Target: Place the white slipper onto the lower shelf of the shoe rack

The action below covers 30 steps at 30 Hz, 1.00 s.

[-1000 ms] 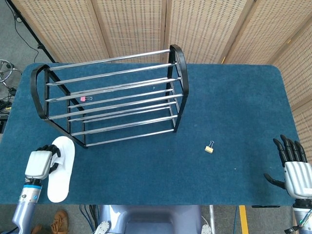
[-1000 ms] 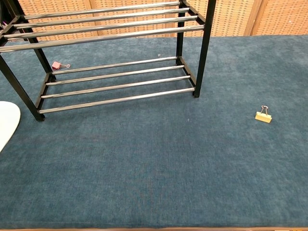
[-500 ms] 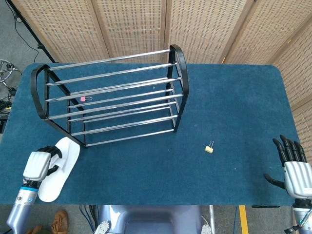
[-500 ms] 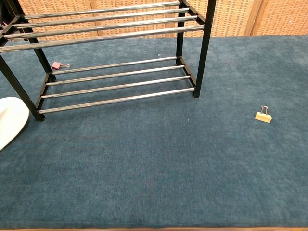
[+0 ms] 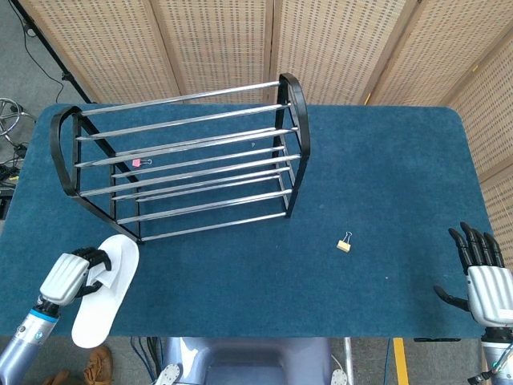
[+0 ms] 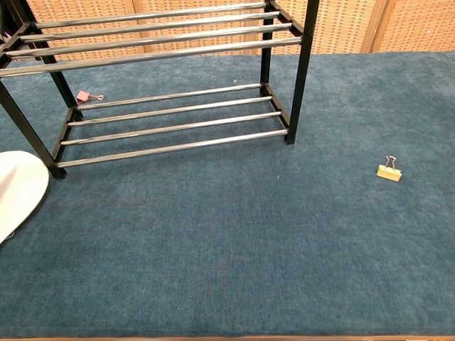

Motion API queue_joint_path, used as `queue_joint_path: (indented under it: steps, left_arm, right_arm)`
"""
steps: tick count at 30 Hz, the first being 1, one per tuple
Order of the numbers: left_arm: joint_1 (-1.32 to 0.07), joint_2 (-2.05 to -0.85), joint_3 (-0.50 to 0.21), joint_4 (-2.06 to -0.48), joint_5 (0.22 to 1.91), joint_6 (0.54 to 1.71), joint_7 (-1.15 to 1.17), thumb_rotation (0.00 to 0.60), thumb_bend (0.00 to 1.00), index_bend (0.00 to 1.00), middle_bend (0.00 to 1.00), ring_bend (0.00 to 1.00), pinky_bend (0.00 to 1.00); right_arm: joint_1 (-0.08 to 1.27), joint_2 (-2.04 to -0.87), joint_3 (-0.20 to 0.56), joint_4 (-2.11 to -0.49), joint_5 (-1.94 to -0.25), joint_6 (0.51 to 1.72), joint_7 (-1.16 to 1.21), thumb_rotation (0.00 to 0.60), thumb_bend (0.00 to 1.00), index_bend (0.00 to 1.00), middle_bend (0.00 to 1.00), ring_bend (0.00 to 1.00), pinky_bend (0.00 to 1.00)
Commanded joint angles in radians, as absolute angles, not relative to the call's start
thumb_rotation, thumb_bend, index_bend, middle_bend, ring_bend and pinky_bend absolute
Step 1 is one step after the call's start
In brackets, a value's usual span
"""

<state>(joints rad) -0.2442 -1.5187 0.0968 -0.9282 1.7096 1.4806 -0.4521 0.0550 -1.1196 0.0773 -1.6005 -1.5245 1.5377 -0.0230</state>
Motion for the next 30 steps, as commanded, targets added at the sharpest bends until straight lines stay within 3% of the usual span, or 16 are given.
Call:
queue_joint_path:
  steps: [1,18,30]
  left_arm:
    - [-0.246,-1.519,0.102,-0.927,1.723,1.497,-0.444,0.6,0.63,0.73,0.54,0.44,0.53]
    - [-0.242,-1.536,0.135,-0.925,1.828,1.665,-0.474,0.6,0.67,0.77,0.58,0.47,0.56]
    - [-0.335,-1.585,0.11,-1.0,1.848,1.577,-0.399,0.6,0.67,0.77,0.58,0.47,0.56]
  right_arm:
    - [0.055,-1.119,0.078,-1.601,-1.524,1.537,-0.021,0.6,0.0,0.0,0.0,0.0,0.0]
    - [0.052,-1.112,0.081,-1.601,-1.516,1.538,-0.009,0.6,0.0,0.0,0.0,0.0,0.0]
    - [0.054,-1.114,0.083,-1.598,-1.501,1.526,-0.011,0.6,0.0,0.0,0.0,0.0,0.0]
